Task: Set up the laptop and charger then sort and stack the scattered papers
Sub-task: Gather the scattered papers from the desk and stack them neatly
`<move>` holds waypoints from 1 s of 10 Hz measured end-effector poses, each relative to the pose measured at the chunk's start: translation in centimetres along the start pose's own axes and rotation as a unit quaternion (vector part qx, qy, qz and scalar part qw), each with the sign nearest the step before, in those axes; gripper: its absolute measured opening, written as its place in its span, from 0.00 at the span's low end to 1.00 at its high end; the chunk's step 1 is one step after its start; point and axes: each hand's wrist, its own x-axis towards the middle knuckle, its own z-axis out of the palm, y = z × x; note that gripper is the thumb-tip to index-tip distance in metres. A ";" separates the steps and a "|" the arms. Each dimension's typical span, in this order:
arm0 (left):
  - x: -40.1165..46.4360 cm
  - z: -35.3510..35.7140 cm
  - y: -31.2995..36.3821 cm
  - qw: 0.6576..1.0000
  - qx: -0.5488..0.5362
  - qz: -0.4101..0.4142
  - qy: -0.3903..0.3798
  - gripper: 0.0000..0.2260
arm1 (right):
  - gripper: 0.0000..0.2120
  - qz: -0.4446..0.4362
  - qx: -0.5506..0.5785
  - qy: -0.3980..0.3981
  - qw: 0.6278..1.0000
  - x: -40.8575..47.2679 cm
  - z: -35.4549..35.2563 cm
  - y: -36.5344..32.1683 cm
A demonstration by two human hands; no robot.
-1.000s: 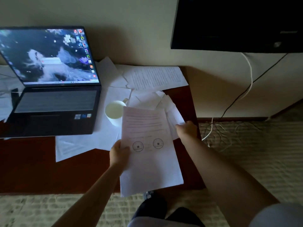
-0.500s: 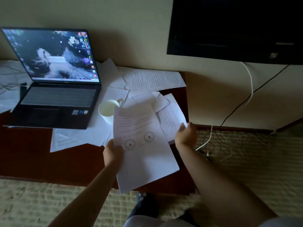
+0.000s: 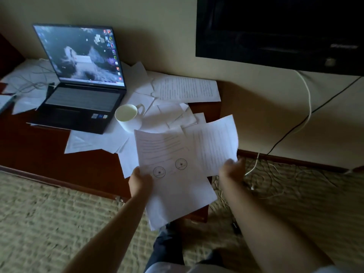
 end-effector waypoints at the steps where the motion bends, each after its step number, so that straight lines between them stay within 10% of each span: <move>1: -1.1 0.4 0.2 0.999 -0.011 -0.010 0.046 0.10 | 0.16 0.005 0.111 0.071 0.991 0.8 -1.3 0.6; 3: -3.7 0.3 0.0 0.993 -0.009 -0.029 0.115 0.14 | 0.23 0.165 0.306 -0.025 0.937 2.5 -4.1 0.6; 4: -5.2 0.1 -0.2 0.989 0.008 -0.031 0.147 0.15 | 0.13 0.162 0.197 -0.102 0.962 1.5 -6.6 0.2; 5: -6.4 0.0 -0.4 0.991 0.008 -0.037 0.132 0.15 | 0.08 0.332 0.508 -0.013 0.795 0.6 -7.8 0.0; 6: -7.5 0.8 -0.2 0.994 -0.022 -0.031 0.104 0.12 | 0.19 0.311 0.575 0.008 0.757 -0.4 -7.4 0.2; 7: -8.3 2.3 1.0 0.989 -0.134 -0.039 0.052 0.14 | 0.22 0.139 0.358 -0.078 0.920 -1.8 -5.9 0.6; 10: -8.5 4.1 1.2 0.917 -0.374 -0.132 -0.040 0.13 | 0.15 0.208 0.231 -0.194 0.931 -10.6 -4.4 3.1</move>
